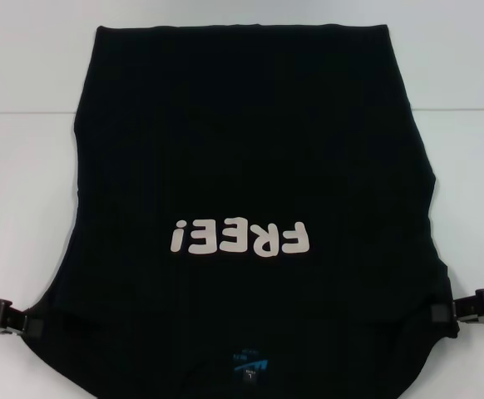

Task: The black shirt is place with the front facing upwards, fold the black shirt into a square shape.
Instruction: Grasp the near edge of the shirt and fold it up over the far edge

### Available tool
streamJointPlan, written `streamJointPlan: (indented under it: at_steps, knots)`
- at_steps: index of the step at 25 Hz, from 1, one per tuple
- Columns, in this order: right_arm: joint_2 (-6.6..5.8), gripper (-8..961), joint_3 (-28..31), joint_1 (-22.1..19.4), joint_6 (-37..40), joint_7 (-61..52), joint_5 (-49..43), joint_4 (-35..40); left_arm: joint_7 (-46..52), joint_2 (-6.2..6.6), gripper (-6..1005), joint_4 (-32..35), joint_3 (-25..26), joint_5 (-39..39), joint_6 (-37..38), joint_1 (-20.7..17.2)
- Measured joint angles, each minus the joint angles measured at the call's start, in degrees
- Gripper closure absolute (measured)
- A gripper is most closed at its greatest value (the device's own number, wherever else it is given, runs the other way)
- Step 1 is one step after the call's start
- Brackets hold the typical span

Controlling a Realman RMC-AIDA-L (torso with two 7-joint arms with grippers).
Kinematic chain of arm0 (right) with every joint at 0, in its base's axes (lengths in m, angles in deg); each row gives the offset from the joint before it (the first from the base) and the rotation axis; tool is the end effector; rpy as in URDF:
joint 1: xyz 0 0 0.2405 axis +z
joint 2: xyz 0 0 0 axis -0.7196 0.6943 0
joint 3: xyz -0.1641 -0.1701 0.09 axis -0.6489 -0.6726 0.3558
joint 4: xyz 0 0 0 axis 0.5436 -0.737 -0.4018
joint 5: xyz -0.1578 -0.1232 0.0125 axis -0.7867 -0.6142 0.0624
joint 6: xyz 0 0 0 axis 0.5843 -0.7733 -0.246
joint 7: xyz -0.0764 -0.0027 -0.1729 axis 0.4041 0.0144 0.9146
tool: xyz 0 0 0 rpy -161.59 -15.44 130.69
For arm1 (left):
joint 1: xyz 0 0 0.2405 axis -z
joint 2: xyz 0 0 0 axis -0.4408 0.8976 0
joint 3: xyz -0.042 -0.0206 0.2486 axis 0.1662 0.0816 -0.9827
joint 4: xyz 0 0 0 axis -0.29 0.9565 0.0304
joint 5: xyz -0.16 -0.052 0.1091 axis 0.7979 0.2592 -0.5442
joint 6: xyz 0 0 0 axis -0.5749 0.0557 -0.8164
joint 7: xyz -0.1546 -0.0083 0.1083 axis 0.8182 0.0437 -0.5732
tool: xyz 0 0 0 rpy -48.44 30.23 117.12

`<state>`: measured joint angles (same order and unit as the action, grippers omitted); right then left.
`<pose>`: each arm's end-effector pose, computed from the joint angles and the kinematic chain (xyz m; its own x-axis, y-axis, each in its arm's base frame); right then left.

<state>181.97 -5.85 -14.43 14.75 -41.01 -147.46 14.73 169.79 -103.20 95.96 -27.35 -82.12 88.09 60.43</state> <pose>0.3143 0.3178 -0.0172 0.1932 -0.9465 -0.2585 -0.9773 -0.2089 0.0345 -0.3362 0.3037 0.0339 0.2261 0.9625 0.1502 0.9655 -0.2010 -0.1654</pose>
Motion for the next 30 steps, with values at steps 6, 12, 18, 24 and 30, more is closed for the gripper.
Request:
streamJointPlan:
  at_steps: [6,12,18,24,30]
  knots:
    - [-0.17,858,0.91,-0.84,0.31,0.09,0.05,0.14,-4.46,0.24,967,-1.10,4.31,0.22,-0.01,-0.68]
    - [-0.51,856,1.97,-1.57,0.38,0.19,0.08,0.14,-9.70,0.22,967,-2.26,8.74,0.93,-0.01,-2.36]
    - [-0.66,853,2.05,-1.90,0.53,0.22,0.10,0.09,-13.27,-0.18,967,-2.32,10.37,1.85,0.29,-4.09]
    - [-0.76,851,3.47,-3.38,0.95,1.45,0.15,-0.03,-19.92,-0.48,967,-3.91,16.27,3.15,0.21,-6.39]
    - [-0.84,849,5.25,-4.26,2.75,3.14,0.18,-0.17,-23.70,-0.89,967,-4.63,17.50,5.20,0.15,-8.01]
